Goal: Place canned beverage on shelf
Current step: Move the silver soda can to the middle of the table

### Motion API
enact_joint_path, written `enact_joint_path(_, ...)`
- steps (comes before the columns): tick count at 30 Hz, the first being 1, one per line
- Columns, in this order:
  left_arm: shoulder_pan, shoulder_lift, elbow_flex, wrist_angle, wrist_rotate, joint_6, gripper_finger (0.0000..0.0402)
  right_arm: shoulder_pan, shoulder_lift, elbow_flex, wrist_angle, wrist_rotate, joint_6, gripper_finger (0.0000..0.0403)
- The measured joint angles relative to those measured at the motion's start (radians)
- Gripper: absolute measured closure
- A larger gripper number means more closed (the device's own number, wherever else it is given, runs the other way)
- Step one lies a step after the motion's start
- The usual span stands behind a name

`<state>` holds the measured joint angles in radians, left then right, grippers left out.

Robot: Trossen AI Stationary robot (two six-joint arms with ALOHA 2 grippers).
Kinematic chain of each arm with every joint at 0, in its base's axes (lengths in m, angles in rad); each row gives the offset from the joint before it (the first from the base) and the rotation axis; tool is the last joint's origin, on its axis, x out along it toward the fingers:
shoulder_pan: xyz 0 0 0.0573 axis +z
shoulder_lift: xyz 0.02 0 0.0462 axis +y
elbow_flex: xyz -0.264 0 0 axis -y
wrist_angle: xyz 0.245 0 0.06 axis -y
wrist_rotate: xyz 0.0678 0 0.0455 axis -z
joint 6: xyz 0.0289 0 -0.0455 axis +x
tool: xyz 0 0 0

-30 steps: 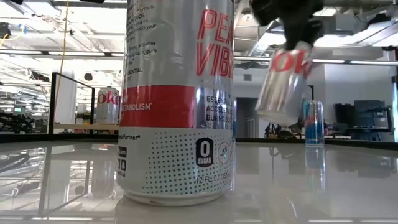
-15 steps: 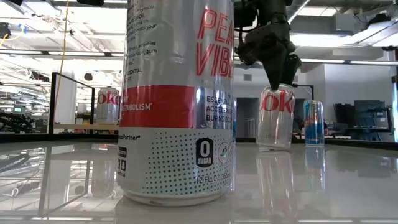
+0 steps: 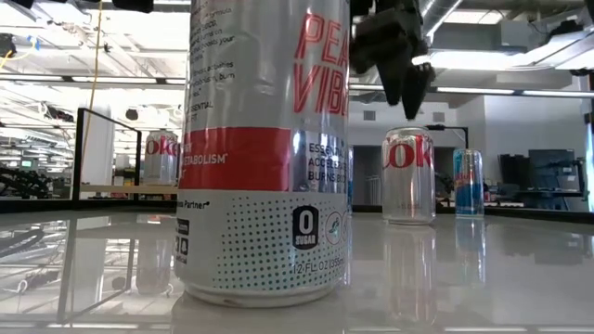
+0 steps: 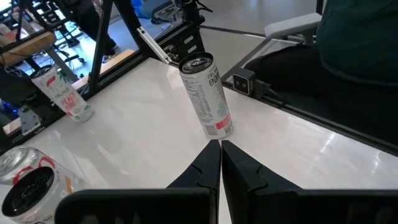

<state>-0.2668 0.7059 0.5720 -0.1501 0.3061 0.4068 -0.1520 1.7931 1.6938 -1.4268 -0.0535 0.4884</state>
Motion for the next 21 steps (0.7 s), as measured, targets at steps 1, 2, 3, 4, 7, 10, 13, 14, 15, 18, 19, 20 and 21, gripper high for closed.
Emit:
enact_joint_path(1, 0.0, 0.0, 0.0, 0.0, 0.0, 0.0, 0.0402, 0.004, -0.003, 0.022, -0.022, 0.016, 0.0, 0.0037)
enact_joint_path(2, 0.0, 0.0, 0.0, 0.0, 0.0, 0.0, 0.0402, 0.01, -0.012, 0.038, -0.043, 0.032, 0.004, 0.0037)
enact_joint_path(3, 0.0, 0.0, 0.0, 0.0, 0.0, -0.001, 0.0402, 0.019, -0.025, 0.05, -0.06, 0.055, 0.009, 0.0038)
enact_joint_path(4, 0.0, 0.0, 0.0, 0.0, -0.001, -0.005, 0.0402, 0.035, -0.042, 0.054, -0.066, 0.08, 0.016, 0.0039)
enact_joint_path(7, 0.0, 0.0, 0.0, -0.009, -0.003, -0.025, 0.0402, 0.114, -0.125, 0.027, -0.073, 0.177, 0.058, 0.0043)
enact_joint_path(10, 0.0, 0.0, 0.0, -0.039, -0.004, -0.04, 0.0402, 0.227, -0.222, -0.052, -0.052, 0.312, 0.185, 0.005)
enact_joint_path(13, 0.0, 0.0, 0.0, -0.042, -0.019, -0.054, 0.0402, 0.352, -0.312, -0.166, 0.041, 0.436, 0.347, 0.0061)
enact_joint_path(14, 0.0, 0.0, 0.0, -0.04, -0.029, -0.059, 0.0402, 0.394, -0.334, -0.207, 0.089, 0.489, 0.394, 0.0066)
enact_joint_path(15, 0.0, 0.0, 0.0, -0.038, -0.042, -0.062, 0.0402, 0.432, -0.352, -0.249, 0.136, 0.538, 0.428, 0.0071)
enact_joint_path(18, 0.0, 0.0, 0.0, -0.033, -0.114, -0.064, 0.0402, 0.522, -0.363, -0.362, 0.21, 0.65, 0.531, 0.0088)
enact_joint_path(19, 0.0, 0.0, 0.0, -0.034, -0.147, -0.065, 0.0402, 0.544, -0.363, -0.39, 0.21, 0.673, 0.571, 0.0095)
enact_joint_path(20, 0.001, 0.0, 0.0, -0.034, -0.178, -0.072, 0.0402, 0.562, -0.362, -0.416, 0.207, 0.685, 0.603, 0.0102)
enact_joint_path(21, 0.001, 0.0, 0.0, -0.033, -0.207, -0.074, 0.0402, 0.575, -0.358, -0.435, 0.203, 0.688, 0.627, 0.011)
